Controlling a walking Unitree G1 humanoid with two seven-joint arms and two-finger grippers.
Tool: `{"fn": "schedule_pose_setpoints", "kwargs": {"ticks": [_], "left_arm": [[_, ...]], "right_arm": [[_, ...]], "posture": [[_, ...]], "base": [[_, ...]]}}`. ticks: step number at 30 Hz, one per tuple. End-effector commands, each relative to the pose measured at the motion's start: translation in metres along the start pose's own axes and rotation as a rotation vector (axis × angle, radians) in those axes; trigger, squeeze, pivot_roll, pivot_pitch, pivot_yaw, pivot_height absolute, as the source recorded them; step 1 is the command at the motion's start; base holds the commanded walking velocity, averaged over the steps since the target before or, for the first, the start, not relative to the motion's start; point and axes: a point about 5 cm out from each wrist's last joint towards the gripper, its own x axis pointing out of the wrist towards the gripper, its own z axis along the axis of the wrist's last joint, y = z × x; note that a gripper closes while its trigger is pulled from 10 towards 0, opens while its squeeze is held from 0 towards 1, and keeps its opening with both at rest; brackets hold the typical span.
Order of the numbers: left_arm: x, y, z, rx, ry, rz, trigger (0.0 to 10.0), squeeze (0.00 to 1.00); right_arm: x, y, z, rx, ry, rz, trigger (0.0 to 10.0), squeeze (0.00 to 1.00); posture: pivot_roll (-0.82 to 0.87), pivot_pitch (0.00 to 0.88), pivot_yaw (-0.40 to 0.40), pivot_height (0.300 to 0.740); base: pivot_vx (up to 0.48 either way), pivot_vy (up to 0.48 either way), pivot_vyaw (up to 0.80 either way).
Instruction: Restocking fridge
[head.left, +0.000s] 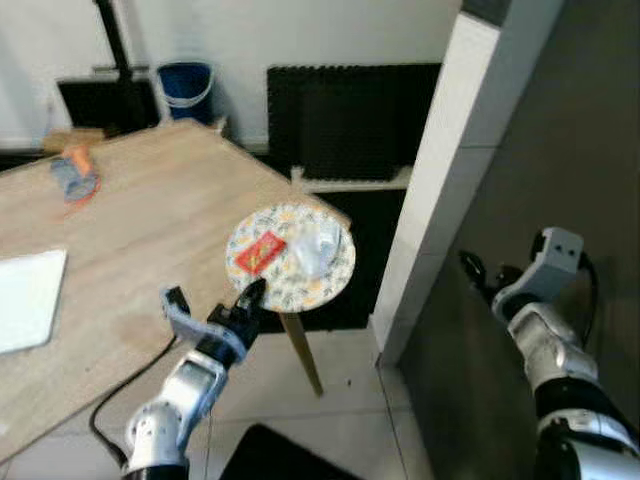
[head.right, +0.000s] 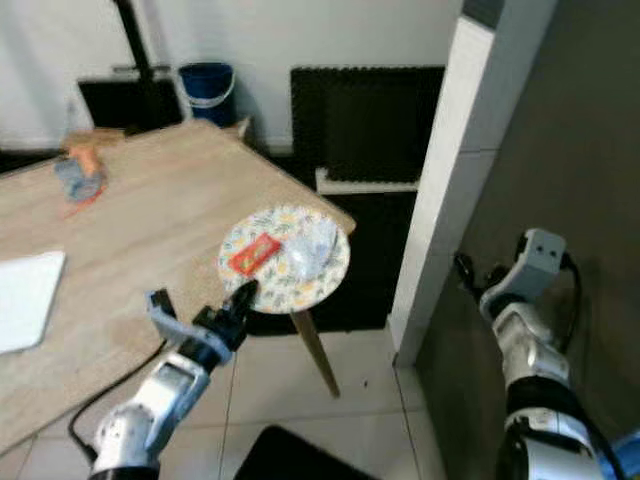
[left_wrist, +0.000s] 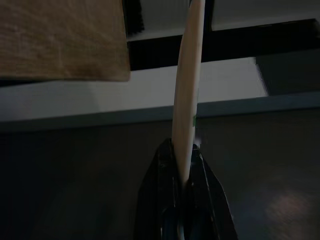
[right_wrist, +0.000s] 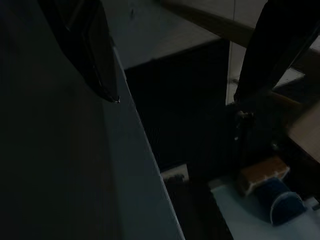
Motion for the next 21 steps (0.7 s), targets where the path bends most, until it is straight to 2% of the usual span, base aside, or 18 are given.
{"fn": "schedule_pose_setpoints", "kwargs": {"ticks": [1,3,7,11,15,16,18,21], "left_arm": [[-0.003,0.007,-0.021,-0.078,0.007,0.004,10.0,0.00],[-0.003,0.007,-0.021,-0.078,0.007,0.005,10.0,0.00],[-0.003,0.007,-0.022,-0.080,0.008,0.005,10.0,0.00],[-0.003,0.007,-0.023,-0.087,0.005,0.000,10.0,0.00],[-0.003,0.006,-0.023,-0.094,0.003,0.000,10.0,0.00],[-0.004,0.007,-0.024,-0.115,0.002,0.007,10.0,0.00],[-0.004,0.009,-0.027,-0.130,0.015,0.029,10.0,0.00],[-0.007,0.010,-0.031,-0.143,0.032,0.048,10.0,0.00]], "right_arm": [[0.000,0.001,-0.009,-0.023,0.035,-0.005,10.0,0.00],[-0.001,0.001,-0.016,-0.046,0.060,-0.007,10.0,0.00],[-0.008,-0.003,-0.046,-0.124,0.186,-0.012,10.0,0.00],[-0.030,-0.018,-0.091,-0.179,0.348,-0.059,10.0,0.00],[-0.040,-0.024,-0.106,-0.192,0.406,-0.079,10.0,0.00],[-0.052,-0.031,-0.122,-0.209,0.476,-0.104,10.0,0.00],[-0.065,-0.039,-0.137,-0.235,0.557,-0.132,10.0,0.00],[-0.074,-0.044,-0.146,-0.256,0.600,-0.146,10.0,0.00]], "posture": [[-0.03,0.092,0.027,0.740],[-0.03,0.092,0.027,0.740],[-0.03,0.092,0.027,0.740],[-0.03,0.092,0.027,0.740],[-0.03,0.092,0.027,0.740],[-0.03,0.092,0.027,0.740],[-0.03,0.092,0.027,0.740],[-0.04,0.105,0.023,0.740]], "base": [[0.000,0.000,-0.74],[0.000,0.000,-0.74],[0.000,0.000,-0.74],[0.000,0.000,-0.74],[0.000,0.000,-0.74],[0.000,0.000,-0.68],[0.000,0.000,0.00],[0.000,0.000,0.00]]}}
